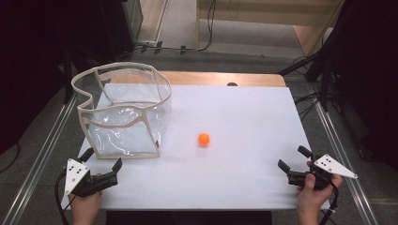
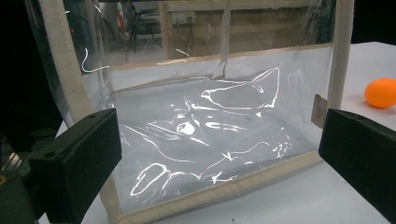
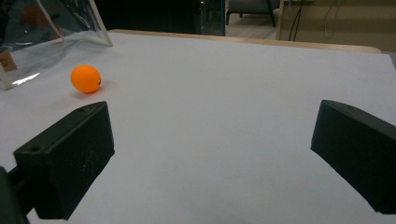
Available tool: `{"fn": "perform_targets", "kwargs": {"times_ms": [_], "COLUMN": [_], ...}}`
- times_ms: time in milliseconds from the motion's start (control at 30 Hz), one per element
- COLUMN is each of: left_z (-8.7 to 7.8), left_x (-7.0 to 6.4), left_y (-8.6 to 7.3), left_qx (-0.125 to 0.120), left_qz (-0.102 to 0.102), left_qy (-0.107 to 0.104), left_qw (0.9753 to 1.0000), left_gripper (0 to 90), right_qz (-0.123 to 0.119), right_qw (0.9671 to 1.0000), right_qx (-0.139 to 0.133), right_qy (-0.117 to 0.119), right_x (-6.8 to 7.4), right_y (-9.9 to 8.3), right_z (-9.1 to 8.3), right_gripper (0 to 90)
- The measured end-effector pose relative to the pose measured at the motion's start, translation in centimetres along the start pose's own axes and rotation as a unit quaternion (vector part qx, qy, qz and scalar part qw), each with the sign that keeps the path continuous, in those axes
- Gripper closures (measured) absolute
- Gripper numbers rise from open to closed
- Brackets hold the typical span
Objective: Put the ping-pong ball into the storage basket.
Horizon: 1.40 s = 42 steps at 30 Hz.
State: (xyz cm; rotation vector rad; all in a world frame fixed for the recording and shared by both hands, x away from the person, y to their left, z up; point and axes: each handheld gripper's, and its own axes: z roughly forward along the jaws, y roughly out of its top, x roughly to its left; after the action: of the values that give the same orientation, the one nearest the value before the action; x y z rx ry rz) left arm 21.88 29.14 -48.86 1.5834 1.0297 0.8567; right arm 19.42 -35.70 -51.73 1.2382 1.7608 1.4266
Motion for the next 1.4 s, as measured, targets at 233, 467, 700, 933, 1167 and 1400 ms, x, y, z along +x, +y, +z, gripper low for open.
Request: {"fn": "perform_targets", "kwargs": {"times_ms": [233,467,700,933,1167,1400], "left_z": [0.0,-0.1,-0.1,-0.1,-0.1,0.0], "left_x": [-0.1,-0.1,-0.3,-0.4,-0.4,-0.4], "left_y": [0.0,0.0,-0.1,0.0,0.0,0.0], "left_qx": [0.002,0.001,0.001,0.002,0.004,0.004], "left_qz": [0.003,0.004,0.009,0.011,0.010,0.011], "left_qy": [0.008,0.008,0.012,0.014,0.014,0.015], "left_qw": [1.0000,1.0000,0.9999,0.9998,0.9998,0.9998], "left_gripper": [0.0,0.0,0.0,0.0,0.0,0.0], "right_qz": [-0.008,-0.030,-0.060,-0.077,-0.091,-0.102], "right_qw": [0.9999,0.9989,0.9957,0.9889,0.9818,0.9773], "right_qx": [-0.002,0.007,0.025,0.066,0.085,0.104], "right_qy": [0.015,0.036,0.067,0.108,0.144,0.154], "right_x": [0.0,0.6,1.8,2.9,3.9,4.3], "right_y": [0.2,1.0,2.6,4.2,5.9,6.9], "right_z": [-0.2,-0.2,1.3,2.4,3.7,5.0], "right_gripper": [0.0,0.0,0.0,0.0,0.0,0.0]}}
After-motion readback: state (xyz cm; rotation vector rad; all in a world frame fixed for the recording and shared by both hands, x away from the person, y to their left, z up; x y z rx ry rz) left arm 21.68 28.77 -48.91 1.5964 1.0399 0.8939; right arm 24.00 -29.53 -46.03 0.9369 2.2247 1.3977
